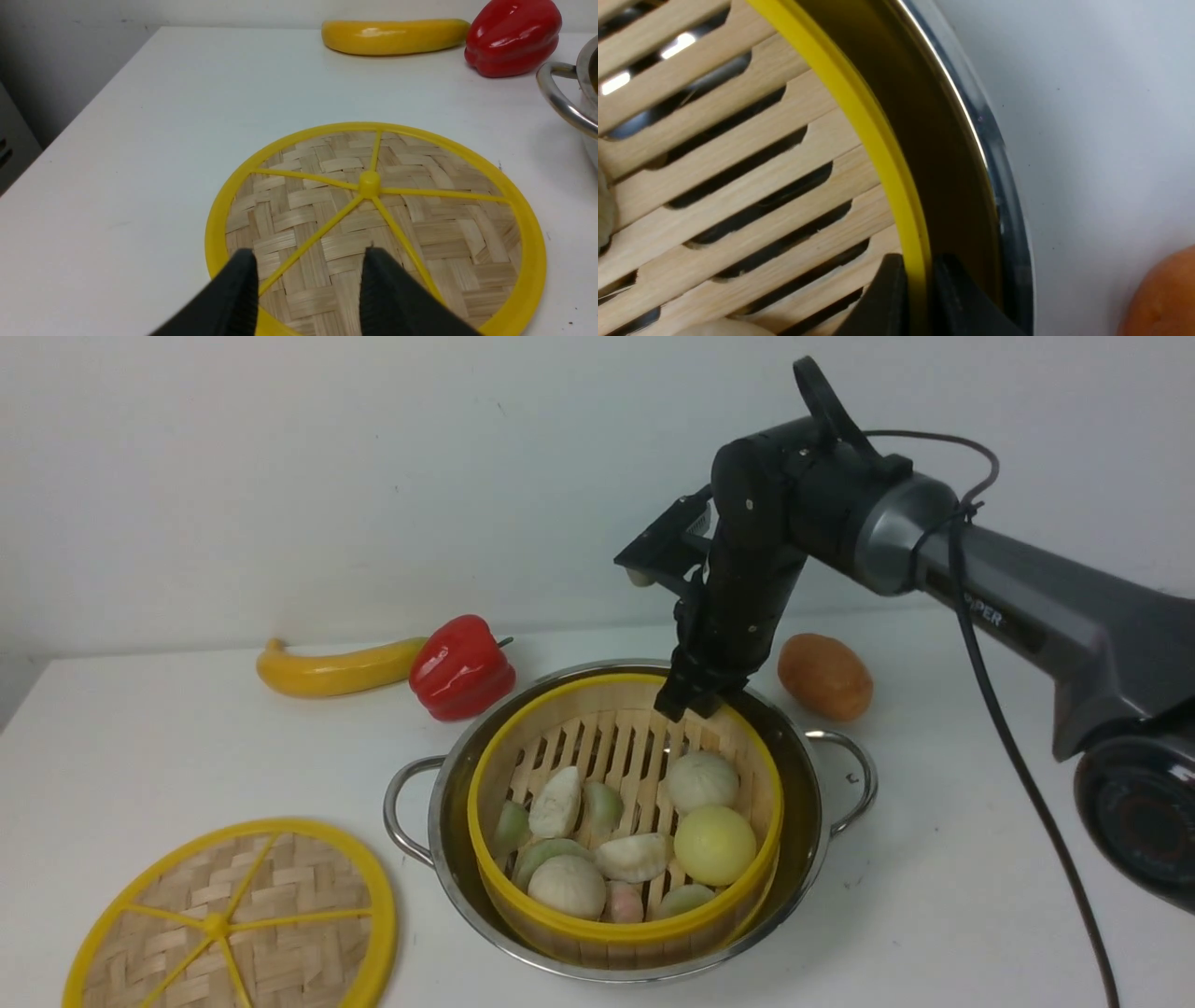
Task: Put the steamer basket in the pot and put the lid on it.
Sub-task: Use the right arm to put the steamer into the iron steamer pot in the middle
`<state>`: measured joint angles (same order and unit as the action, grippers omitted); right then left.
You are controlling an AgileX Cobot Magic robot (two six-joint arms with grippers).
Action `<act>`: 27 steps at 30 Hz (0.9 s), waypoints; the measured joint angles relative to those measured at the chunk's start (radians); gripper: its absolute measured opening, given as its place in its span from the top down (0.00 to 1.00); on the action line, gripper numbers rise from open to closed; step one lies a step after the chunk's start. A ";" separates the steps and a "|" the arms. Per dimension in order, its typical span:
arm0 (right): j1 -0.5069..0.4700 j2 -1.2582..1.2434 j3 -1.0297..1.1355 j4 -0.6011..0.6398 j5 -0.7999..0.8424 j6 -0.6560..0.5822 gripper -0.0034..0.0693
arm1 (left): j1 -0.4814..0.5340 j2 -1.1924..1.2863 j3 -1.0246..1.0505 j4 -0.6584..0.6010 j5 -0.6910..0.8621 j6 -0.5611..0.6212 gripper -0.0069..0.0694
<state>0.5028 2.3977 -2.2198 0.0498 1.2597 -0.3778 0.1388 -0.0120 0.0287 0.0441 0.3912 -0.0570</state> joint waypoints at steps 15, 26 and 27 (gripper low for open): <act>0.005 -0.061 -0.029 -0.025 -0.009 0.015 0.64 | 0.000 0.000 0.000 0.000 0.000 0.000 0.53; 0.005 -0.051 -0.029 -0.021 -0.009 0.003 0.66 | 0.000 0.000 0.000 0.000 0.000 0.000 0.53; 0.005 -0.049 -0.029 -0.021 -0.009 0.003 0.67 | 0.000 0.000 0.000 0.000 0.000 0.000 0.53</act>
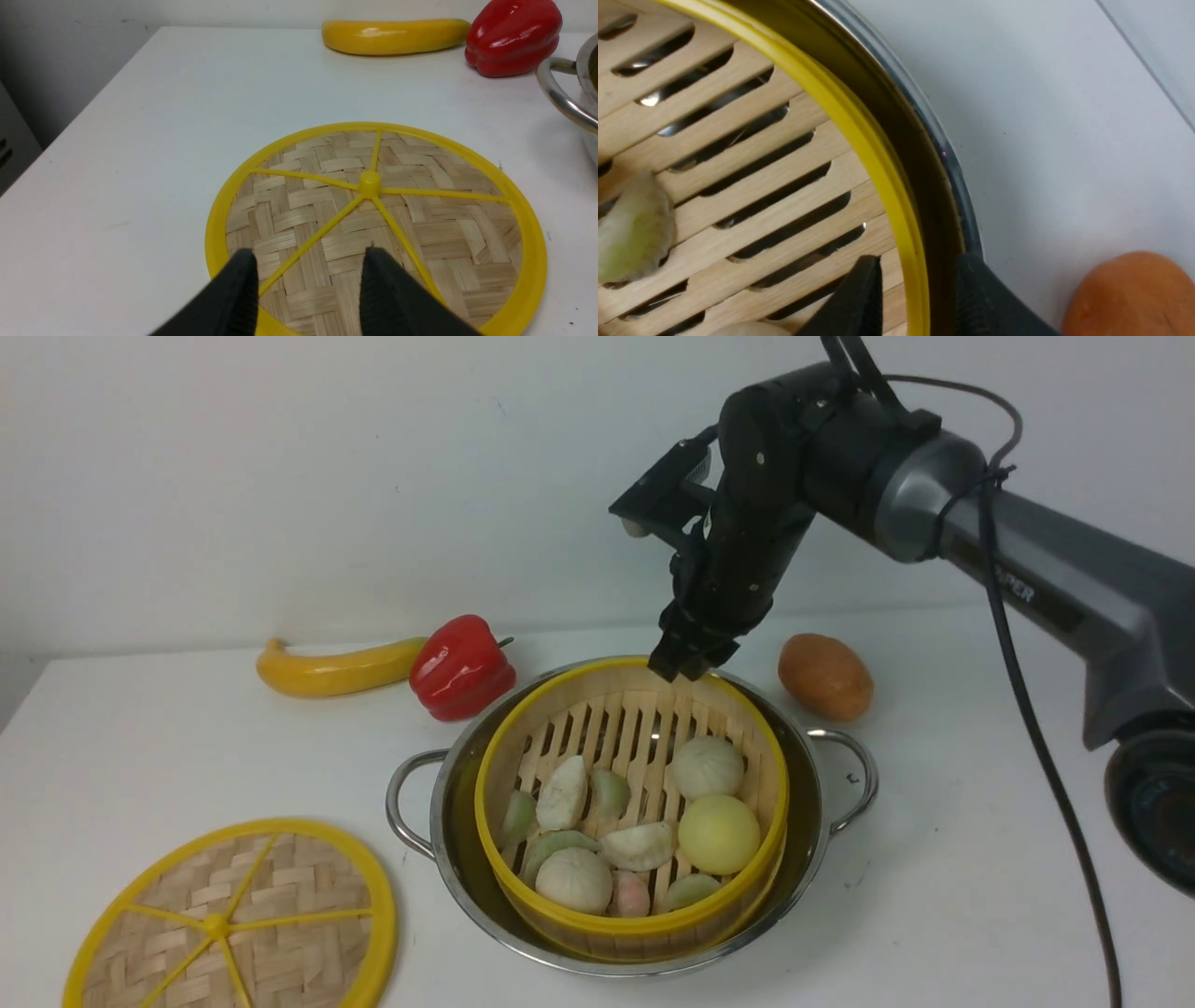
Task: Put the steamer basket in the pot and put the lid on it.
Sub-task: Use the right arm to put the steamer into the iron steamer pot in the middle
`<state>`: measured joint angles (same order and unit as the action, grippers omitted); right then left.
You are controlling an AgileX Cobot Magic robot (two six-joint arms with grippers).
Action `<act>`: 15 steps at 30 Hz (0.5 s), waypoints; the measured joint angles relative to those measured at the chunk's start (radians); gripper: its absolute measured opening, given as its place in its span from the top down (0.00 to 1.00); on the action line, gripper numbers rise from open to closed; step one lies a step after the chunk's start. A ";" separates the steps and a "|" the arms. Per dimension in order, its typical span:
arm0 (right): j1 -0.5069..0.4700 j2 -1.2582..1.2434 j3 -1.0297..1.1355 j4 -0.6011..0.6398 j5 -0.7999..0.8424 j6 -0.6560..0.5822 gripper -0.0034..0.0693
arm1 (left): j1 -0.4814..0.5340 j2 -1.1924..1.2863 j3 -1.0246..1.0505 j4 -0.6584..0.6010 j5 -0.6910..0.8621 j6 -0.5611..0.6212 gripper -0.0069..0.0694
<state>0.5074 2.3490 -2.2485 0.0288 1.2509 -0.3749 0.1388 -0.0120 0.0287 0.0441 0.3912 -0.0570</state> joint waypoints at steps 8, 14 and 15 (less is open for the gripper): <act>0.000 0.034 0.000 0.004 0.000 0.000 0.68 | 0.000 0.000 0.000 0.000 0.000 0.000 0.53; -0.001 0.037 0.000 0.032 -0.002 -0.002 0.68 | 0.000 0.000 0.000 0.000 0.000 0.000 0.53; -0.001 0.038 0.000 0.033 -0.003 -0.003 0.68 | 0.000 0.000 0.000 0.000 0.000 0.000 0.53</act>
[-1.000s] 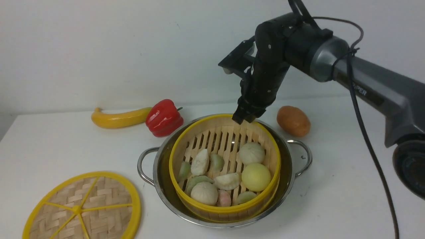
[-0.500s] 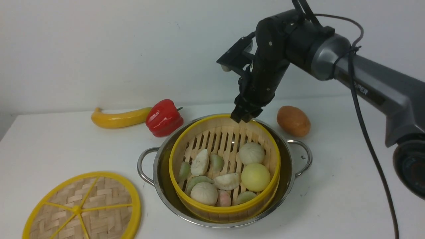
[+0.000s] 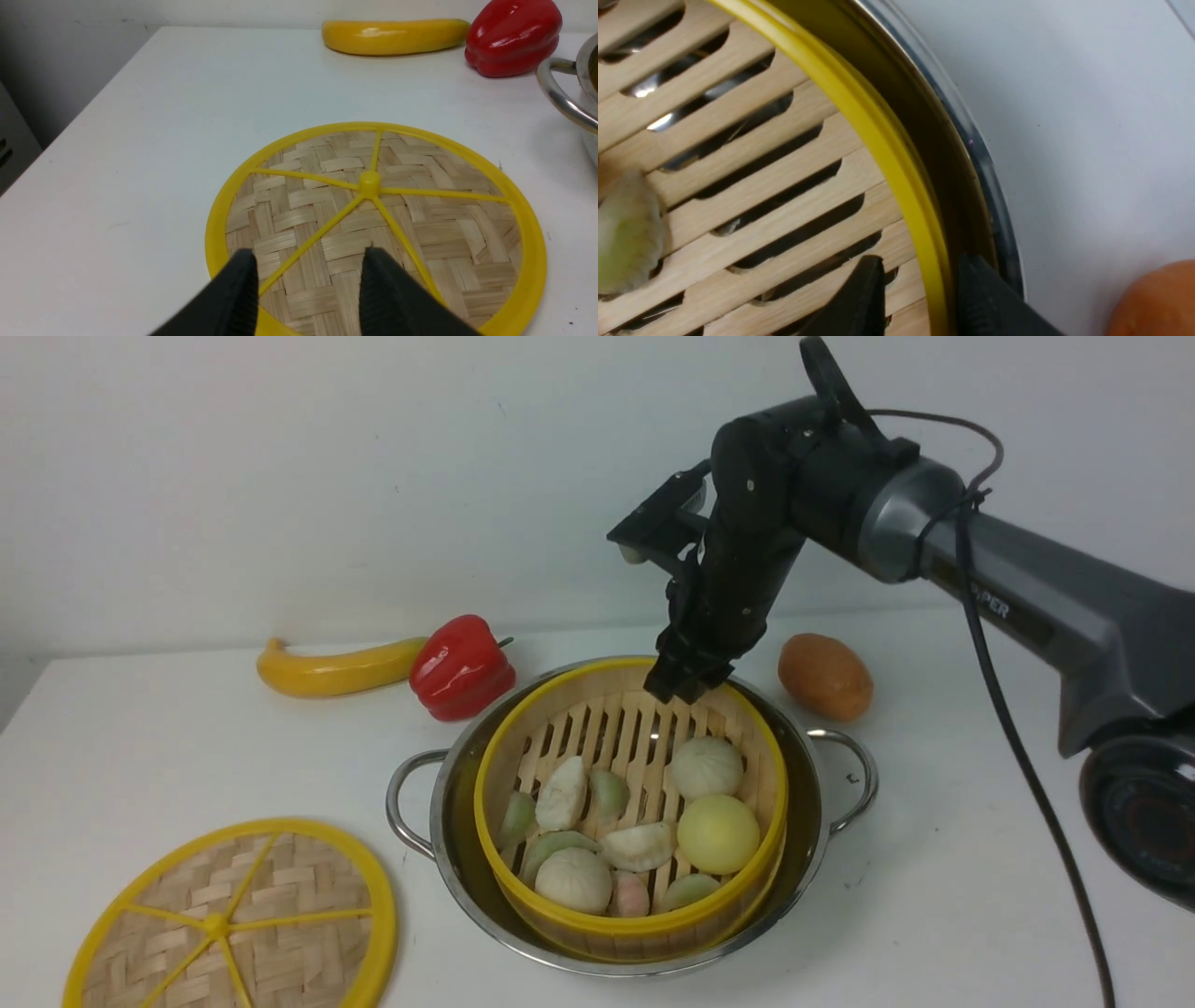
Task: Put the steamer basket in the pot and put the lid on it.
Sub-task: Use the right arm to put the steamer into the iron steamer pot in the middle
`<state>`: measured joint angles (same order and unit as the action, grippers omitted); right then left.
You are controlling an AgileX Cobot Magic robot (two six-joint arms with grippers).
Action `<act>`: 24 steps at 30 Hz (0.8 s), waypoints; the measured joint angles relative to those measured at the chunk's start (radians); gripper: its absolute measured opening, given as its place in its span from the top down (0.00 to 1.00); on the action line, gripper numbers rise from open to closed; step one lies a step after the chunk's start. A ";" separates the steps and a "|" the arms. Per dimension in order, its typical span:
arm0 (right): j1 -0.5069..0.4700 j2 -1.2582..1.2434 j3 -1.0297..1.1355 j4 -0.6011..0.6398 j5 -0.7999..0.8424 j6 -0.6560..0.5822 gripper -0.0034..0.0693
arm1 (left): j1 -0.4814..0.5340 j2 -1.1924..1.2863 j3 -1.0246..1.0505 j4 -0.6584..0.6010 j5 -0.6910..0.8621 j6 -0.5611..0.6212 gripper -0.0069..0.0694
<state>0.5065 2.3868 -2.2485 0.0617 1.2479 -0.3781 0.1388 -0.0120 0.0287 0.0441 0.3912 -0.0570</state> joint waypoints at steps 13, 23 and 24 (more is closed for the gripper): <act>-0.002 0.005 0.025 -0.002 -0.011 -0.013 0.68 | 0.000 0.000 0.000 0.000 0.000 0.000 0.53; -0.003 -0.003 0.023 0.003 -0.005 -0.015 0.67 | 0.000 0.000 0.000 0.000 0.000 0.000 0.53; -0.003 -0.003 0.022 0.000 -0.005 -0.015 0.67 | 0.000 0.000 0.000 0.000 0.000 0.000 0.53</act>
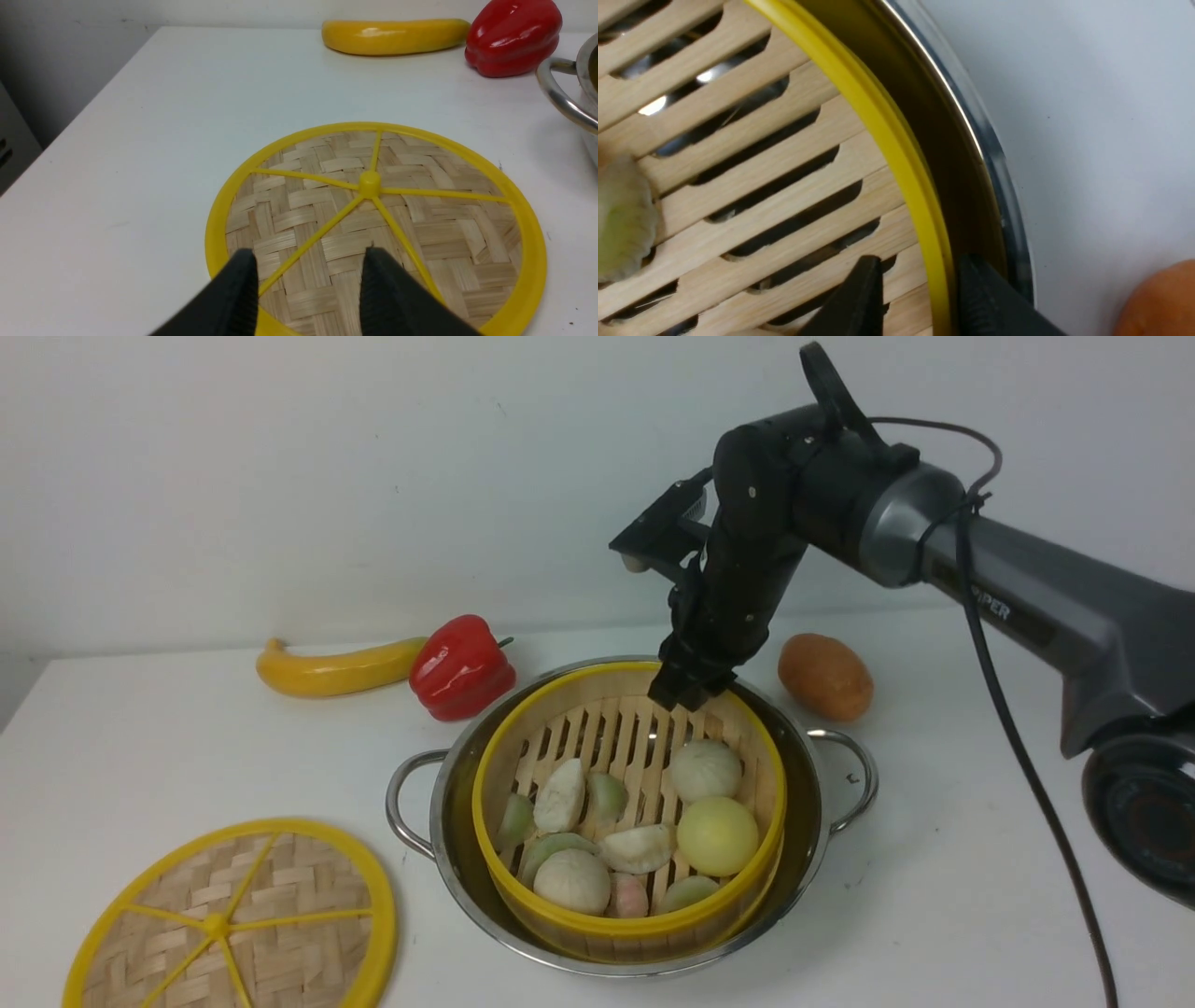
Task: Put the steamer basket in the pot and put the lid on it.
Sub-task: Use the right arm to put the steamer into the iron steamer pot in the middle
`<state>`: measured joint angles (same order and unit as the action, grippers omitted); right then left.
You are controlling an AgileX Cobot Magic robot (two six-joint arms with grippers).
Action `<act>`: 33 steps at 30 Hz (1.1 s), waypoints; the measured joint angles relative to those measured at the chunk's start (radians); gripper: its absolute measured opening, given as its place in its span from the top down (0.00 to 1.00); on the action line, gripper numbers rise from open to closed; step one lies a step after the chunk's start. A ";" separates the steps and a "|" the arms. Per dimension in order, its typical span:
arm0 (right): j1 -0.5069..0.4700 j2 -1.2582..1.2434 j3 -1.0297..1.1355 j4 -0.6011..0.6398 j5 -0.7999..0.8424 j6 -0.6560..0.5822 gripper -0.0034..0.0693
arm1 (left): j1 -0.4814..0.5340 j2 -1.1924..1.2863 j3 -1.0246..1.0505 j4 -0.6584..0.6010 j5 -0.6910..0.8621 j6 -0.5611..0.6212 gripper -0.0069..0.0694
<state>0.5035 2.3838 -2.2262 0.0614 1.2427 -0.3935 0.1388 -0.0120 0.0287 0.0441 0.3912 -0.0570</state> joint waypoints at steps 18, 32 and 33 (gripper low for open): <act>0.000 -0.001 -0.002 -0.003 0.000 -0.019 0.74 | 0.000 0.000 0.000 0.000 0.000 0.000 0.53; 0.000 -0.001 -0.004 -0.014 0.007 -0.005 0.90 | 0.000 0.000 0.000 0.000 0.000 0.000 0.53; 0.000 -0.001 -0.004 -0.014 0.008 -0.002 0.90 | 0.000 0.000 0.000 0.000 0.000 0.000 0.53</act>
<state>0.5035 2.3829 -2.2302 0.0470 1.2508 -0.3955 0.1388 -0.0120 0.0287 0.0441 0.3912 -0.0570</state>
